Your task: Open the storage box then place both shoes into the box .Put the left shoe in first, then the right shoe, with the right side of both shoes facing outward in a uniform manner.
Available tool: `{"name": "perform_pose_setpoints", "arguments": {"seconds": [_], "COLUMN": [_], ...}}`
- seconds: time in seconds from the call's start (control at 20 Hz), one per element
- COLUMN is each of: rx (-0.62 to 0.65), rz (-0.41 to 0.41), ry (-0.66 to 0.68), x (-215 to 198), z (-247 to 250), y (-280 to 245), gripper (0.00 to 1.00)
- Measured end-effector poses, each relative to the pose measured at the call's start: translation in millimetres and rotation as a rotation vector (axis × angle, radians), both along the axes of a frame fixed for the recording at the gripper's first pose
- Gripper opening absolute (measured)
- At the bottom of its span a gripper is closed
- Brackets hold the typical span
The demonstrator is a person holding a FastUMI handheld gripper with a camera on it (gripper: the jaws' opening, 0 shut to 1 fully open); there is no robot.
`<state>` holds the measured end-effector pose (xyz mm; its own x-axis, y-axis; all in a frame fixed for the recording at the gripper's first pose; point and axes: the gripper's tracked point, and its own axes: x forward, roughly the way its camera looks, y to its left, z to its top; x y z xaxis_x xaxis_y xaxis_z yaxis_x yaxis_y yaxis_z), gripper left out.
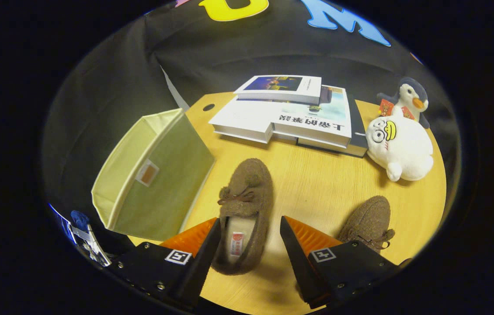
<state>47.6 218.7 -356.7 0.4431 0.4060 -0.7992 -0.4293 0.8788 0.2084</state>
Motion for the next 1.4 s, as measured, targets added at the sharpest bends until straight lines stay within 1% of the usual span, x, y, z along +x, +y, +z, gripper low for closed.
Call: {"name": "perform_pose_setpoints", "arguments": {"seconds": [0.25, 0.3, 0.35, 0.4, 0.45, 0.5, 0.55, 0.7, 0.8, 0.95, 1.15, 1.4], "rx": [-0.103, -0.108, -0.111, -0.132, -0.129, -0.157, -0.152, -0.132, -0.152, -0.146, -0.117, -0.079], "rz": [0.005, 0.010, 0.003, -0.004, -0.002, -0.009, -0.012, -0.014, -0.019, -0.021, -0.030, -0.029], "ry": [0.025, 0.027, 0.003, 0.007, 0.033, 0.043, 0.046, 0.043, 0.042, 0.038, 0.026, -0.006], "x": [13, 17, 26, 32, 30, 31, 30, 31, 28, 23, 20, 25], "z": [-37, -43, -46, -50, -55, -57, -57, -51, -45, -25, 19, 79], "y": [0, 3, 7, 7, 13, 11, 13, 16, 9, 5, 5, 19], "gripper": [0.84, 0.71, 0.72, 0.54, 0.37, 0.20, 0.08, 0.00, 0.00, 0.00, 0.00, 0.00]}}
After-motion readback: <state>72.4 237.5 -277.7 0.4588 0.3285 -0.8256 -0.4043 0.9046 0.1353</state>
